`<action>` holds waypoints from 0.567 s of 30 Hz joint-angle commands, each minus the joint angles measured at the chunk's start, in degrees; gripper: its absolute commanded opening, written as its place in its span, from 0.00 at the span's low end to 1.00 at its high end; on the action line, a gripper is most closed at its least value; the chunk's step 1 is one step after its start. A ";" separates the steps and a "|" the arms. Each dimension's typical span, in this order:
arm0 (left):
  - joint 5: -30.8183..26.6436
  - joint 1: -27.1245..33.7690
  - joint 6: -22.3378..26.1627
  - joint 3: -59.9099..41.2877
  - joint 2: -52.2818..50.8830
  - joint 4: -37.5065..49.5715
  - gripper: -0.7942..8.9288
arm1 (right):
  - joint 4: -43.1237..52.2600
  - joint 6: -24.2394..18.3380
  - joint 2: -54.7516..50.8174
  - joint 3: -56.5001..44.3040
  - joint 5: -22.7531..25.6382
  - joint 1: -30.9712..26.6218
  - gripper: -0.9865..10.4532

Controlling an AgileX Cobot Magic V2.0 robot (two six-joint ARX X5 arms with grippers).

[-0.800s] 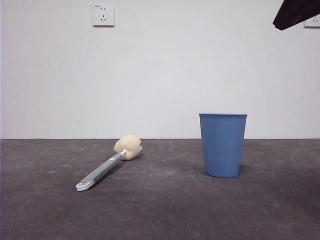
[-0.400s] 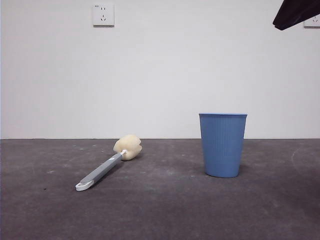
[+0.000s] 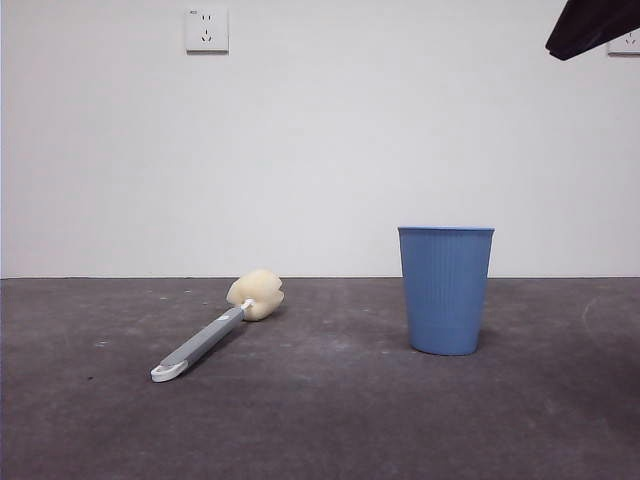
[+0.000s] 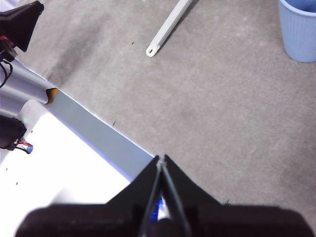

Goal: Pick up the cup brush,pick up the cup,insert the brush into the cup,clean the cup,put the cup brush back,put the cup back to the fixed position on the table

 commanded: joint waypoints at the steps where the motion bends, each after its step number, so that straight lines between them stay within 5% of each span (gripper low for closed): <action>1: -0.22 0.22 -0.37 -0.74 -0.11 0.15 0.08 | 0.28 0.26 -0.11 0.11 0.20 0.09 0.09; 4: -0.22 0.22 -0.37 -0.74 -0.11 0.15 0.08 | 0.46 -0.70 -1.11 0.11 0.48 -0.46 0.09; 9: -0.20 0.22 -0.37 -0.74 -0.11 0.15 0.08 | 4.55 -9.14 -4.66 -0.09 6.16 -4.04 0.09; 17: -0.22 0.22 -0.37 -0.76 -0.11 0.15 0.08 | 19.69 -11.28 -15.28 -9.70 5.92 -22.91 0.09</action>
